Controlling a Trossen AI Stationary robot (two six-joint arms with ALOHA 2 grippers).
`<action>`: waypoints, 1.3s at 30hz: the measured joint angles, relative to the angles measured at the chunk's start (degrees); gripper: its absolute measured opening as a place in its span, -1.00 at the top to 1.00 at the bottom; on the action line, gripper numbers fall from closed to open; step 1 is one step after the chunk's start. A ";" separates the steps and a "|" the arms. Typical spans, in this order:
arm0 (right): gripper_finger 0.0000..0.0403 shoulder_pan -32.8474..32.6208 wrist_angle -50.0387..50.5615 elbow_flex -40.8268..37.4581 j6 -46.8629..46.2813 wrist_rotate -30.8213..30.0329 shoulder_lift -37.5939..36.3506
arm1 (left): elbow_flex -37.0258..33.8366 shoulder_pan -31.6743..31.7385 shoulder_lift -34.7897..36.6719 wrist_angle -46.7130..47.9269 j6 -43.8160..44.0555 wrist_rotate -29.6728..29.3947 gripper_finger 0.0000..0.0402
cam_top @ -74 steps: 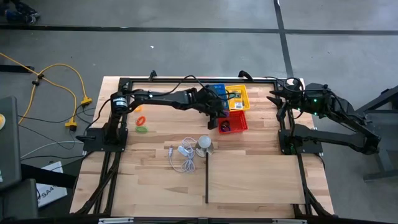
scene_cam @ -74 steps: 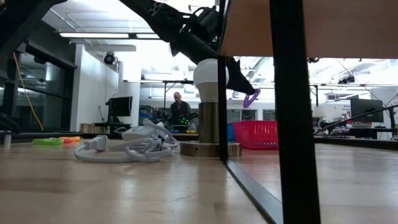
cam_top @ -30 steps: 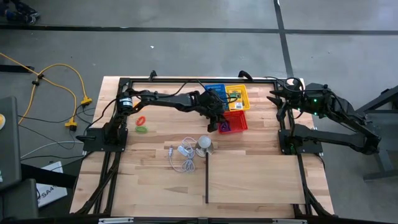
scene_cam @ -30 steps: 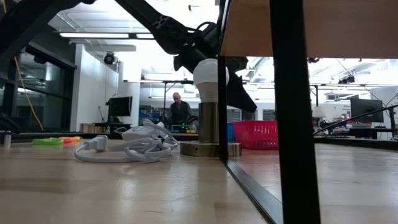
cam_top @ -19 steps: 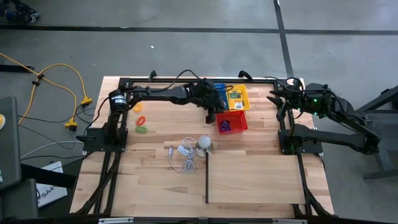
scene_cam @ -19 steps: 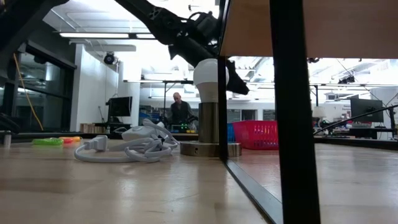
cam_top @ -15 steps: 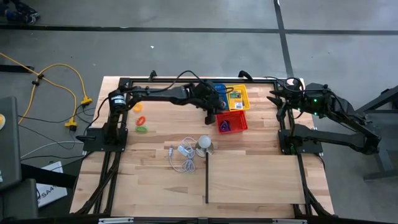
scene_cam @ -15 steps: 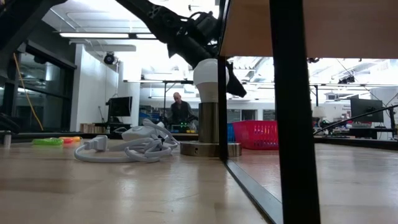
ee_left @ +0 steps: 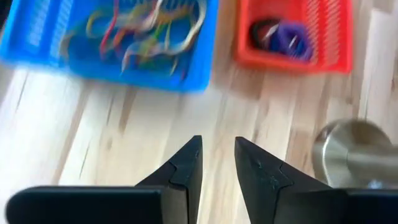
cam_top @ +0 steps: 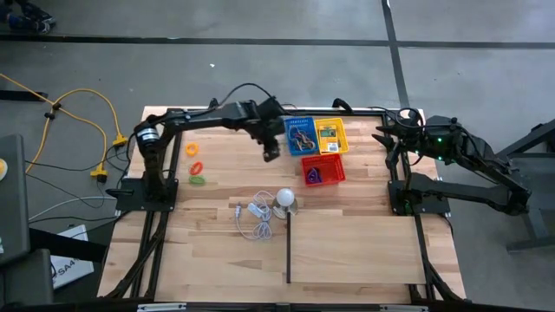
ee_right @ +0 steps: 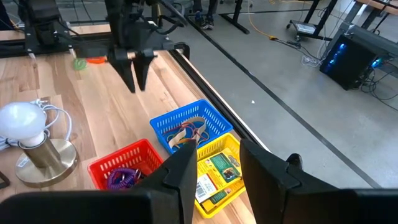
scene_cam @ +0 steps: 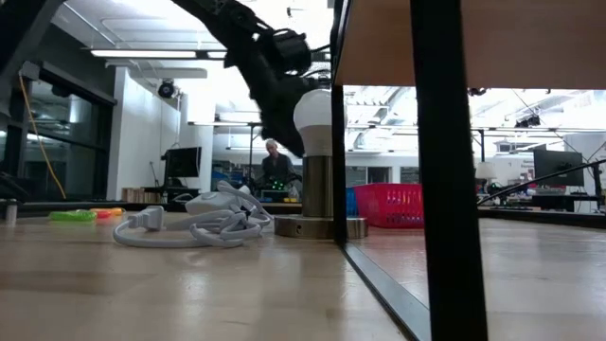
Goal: Pick & Place Office Desk Supplies
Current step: Put the yellow coil keychain into the red bin
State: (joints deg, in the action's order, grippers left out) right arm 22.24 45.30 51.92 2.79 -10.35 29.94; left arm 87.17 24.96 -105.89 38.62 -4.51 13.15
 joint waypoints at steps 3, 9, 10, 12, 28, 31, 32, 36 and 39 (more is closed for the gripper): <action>0.46 0.00 0.00 0.00 0.00 0.00 0.01 | -2.96 2.50 2.00 3.57 1.48 0.36 0.55; 0.46 0.00 0.00 0.00 0.00 0.00 0.00 | -15.03 6.69 9.92 1.97 6.45 1.53 0.55; 0.46 0.00 0.00 0.00 0.00 0.00 0.01 | -17.44 7.20 11.54 0.92 7.31 1.52 0.55; 0.46 0.00 -0.01 0.00 0.00 0.00 0.01 | -21.51 7.95 14.76 0.02 8.96 0.96 0.55; 0.46 0.00 0.00 0.00 0.00 0.00 -0.01 | -42.13 8.98 36.87 4.59 25.52 -10.11 0.55; 0.46 0.00 0.00 0.00 0.00 0.00 0.00 | -43.65 11.08 39.45 8.82 30.31 -12.99 0.55; 0.46 0.00 0.00 0.00 0.00 0.00 0.01 | -43.85 11.91 40.05 10.42 31.95 -14.19 0.55; 0.46 0.00 0.00 0.00 0.00 0.00 0.01 | -43.93 15.48 41.39 15.28 37.33 -18.10 0.55; 0.46 0.00 0.00 0.00 0.00 0.00 -0.01 | -43.93 18.64 41.44 16.44 38.79 -19.58 0.55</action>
State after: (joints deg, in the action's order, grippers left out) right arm 22.24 45.30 51.92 2.79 -10.35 29.93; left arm 43.24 43.60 -64.45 55.06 34.28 -6.43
